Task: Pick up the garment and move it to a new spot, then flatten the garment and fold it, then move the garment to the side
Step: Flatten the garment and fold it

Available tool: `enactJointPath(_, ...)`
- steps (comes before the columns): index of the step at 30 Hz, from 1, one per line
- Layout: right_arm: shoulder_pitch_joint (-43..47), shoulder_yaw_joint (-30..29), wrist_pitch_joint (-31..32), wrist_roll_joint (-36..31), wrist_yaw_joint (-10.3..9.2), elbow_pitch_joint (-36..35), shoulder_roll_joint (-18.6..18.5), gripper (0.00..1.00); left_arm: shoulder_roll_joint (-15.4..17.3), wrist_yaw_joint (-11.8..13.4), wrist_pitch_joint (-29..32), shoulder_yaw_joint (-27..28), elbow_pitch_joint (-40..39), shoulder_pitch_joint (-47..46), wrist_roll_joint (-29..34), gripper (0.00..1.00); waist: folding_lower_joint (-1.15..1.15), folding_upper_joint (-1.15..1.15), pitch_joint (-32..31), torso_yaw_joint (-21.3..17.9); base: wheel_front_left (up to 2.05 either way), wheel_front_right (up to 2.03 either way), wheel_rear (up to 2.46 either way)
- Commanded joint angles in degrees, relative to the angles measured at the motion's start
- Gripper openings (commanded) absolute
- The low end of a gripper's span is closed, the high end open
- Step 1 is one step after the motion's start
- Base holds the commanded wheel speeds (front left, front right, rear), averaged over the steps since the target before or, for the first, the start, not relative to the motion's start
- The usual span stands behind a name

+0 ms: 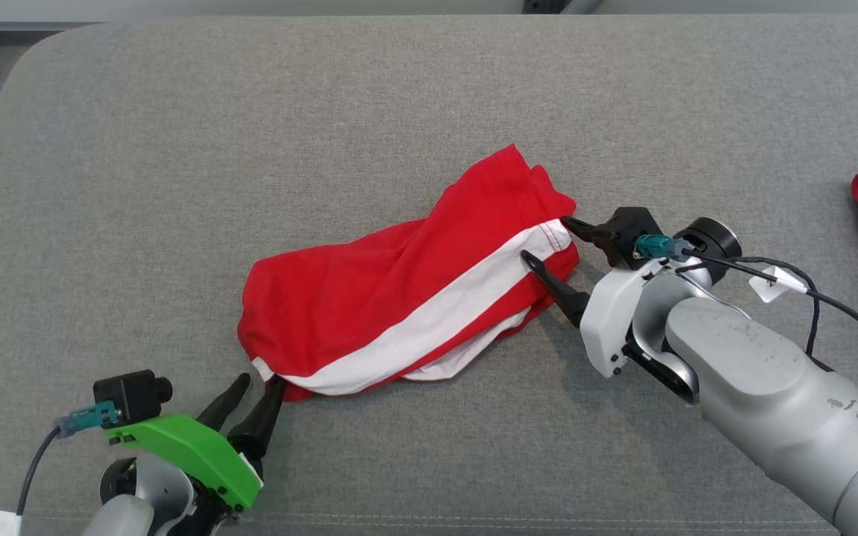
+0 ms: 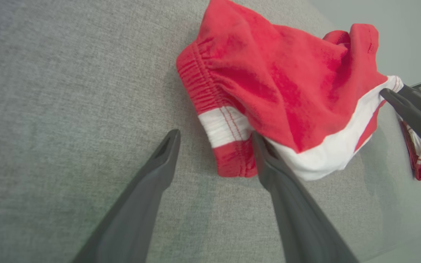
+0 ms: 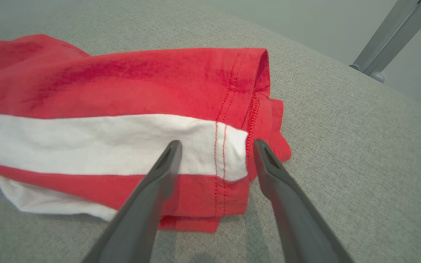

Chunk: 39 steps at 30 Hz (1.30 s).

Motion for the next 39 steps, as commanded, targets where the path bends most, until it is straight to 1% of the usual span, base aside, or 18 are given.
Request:
enactJointPath(1,-0.7,0.4,-0.4,0.5,-0.11,0.2,-0.2,1.0,0.4,-0.1,-0.4,-0.2,0.4,-1.1,-0.4,1.0,0.0,0.62,0.0,0.0,0.0,0.0,0.0)
enactJointPath(9,-1.8,2.7,-1.2,1.8,-0.11,0.2,-0.1,1.0,0.6,-0.1,-1.6,-2.6,2.4,-3.8,-3.9,1.0,0.0,0.62,0.2,-0.5,0.0,0.0,0.0)
enactJointPath(12,-2.0,3.3,-1.4,2.4,-0.11,0.5,-0.2,0.96,0.7,-0.1,-2.2,-3.7,2.9,-4.8,-4.9,1.0,0.0,0.62,0.3,-0.5,0.0,0.0,0.0)
enactJointPath(13,-2.1,3.5,-1.5,2.6,-0.11,0.6,-0.2,0.92,0.8,-0.1,-2.5,-4.1,3.1,-5.1,-5.3,1.0,0.0,0.62,0.4,-0.6,0.0,0.0,0.0)
enactJointPath(14,-2.2,3.7,-1.5,2.7,-0.11,0.7,-0.2,0.87,0.8,-0.1,-2.7,-4.6,3.2,-5.4,-5.6,0.89,0.0,0.62,0.5,-0.6,0.0,0.0,0.0)
enactJointPath(16,-2.4,4.0,-1.4,3.3,-0.11,0.9,-0.2,0.64,1.1,-0.1,-3.1,-5.6,3.4,-6.0,-6.3,0.65,0.0,0.62,0.6,-0.6,0.0,0.0,0.0)
enactJointPath(17,-2.5,4.3,-1.4,3.5,-0.11,1.0,-0.2,0.5,1.2,-0.1,-3.3,-6.1,3.5,-6.2,-6.6,0.61,0.0,0.62,0.6,-0.6,0.0,0.0,0.0)
enactJointPath(18,-2.5,4.5,-1.3,3.8,-0.11,1.1,-0.1,0.45,1.3,-0.1,-3.6,-6.6,3.6,-6.4,-6.8,0.5,0.0,0.62,0.6,-0.6,0.0,0.0,0.0)
enactJointPath(19,-2.5,4.8,-1.3,3.9,-0.11,1.1,-0.1,0.4,1.4,-0.1,-3.7,-7.0,3.7,-6.6,-7.0,0.48,0.0,0.62,0.6,-0.6,0.0,0.0,0.0)
enactJointPath(20,-2.5,5.0,-1.2,4.3,-0.11,1.1,0.0,0.32,1.6,-0.1,-4.1,-7.5,3.8,-6.8,-7.4,0.46,0.0,0.62,0.6,-0.6,0.0,0.0,0.0)
enactJointPath(21,-2.6,5.2,-1.3,4.6,-0.11,1.1,0.1,0.22,1.8,-0.1,-4.3,-8.0,3.7,-7.1,-7.7,0.43,0.0,0.62,0.6,-0.7,0.0,0.0,0.0)
enactJointPath(22,-2.7,5.4,-1.3,4.9,-0.11,1.1,0.1,0.07,2.0,-0.1,-4.6,-8.5,3.7,-7.2,-8.0,0.36,0.0,0.62,0.7,-0.7,0.0,0.0,0.0)
enactJointPath(23,-2.8,5.5,-1.3,5.3,-0.11,1.2,0.0,0.0,2.2,-0.1,-4.9,-9.0,3.6,-7.4,-8.2,0.31,0.0,0.62,0.8,-0.7,0.0,0.0,0.0)
enactJointPath(24,-2.8,5.5,-1.3,5.3,-0.11,1.2,0.0,0.0,2.2,-0.1,-4.9,-9.0,3.6,-7.4,-8.2,0.31,0.0,0.62,0.8,-0.7,0.0,0.0,0.0)
enactJointPath(25,-2.9,5.6,-1.4,5.5,-0.11,1.3,0.0,0.0,2.4,-0.1,-5.3,-9.4,3.7,-7.6,-8.7,0.26,0.0,0.62,0.8,-0.7,0.0,0.0,0.0)
enactJointPath(28,-3.0,6.1,-1.7,6.1,-0.11,1.7,-0.1,0.0,3.0,-0.1,-6.3,-10.7,3.8,-8.2,-9.5,0.0,0.0,0.62,0.9,-0.7,0.0,0.0,0.0)
enactJointPath(34,-3.5,5.5,-2.9,7.7,-0.11,2.3,-1.2,0.0,5.2,-0.1,-7.9,-13.0,3.4,-8.8,-10.6,0.0,0.0,0.62,0.4,-0.9,0.0,0.0,0.0)
enactJointPath(39,-3.2,3.0,-3.8,11.4,-0.11,-0.2,-4.1,0.0,9.6,-0.1,-6.9,-14.9,-3.2,-7.3,-13.2,0.0,0.0,0.62,-0.8,-1.0,0.0,0.0,0.0)
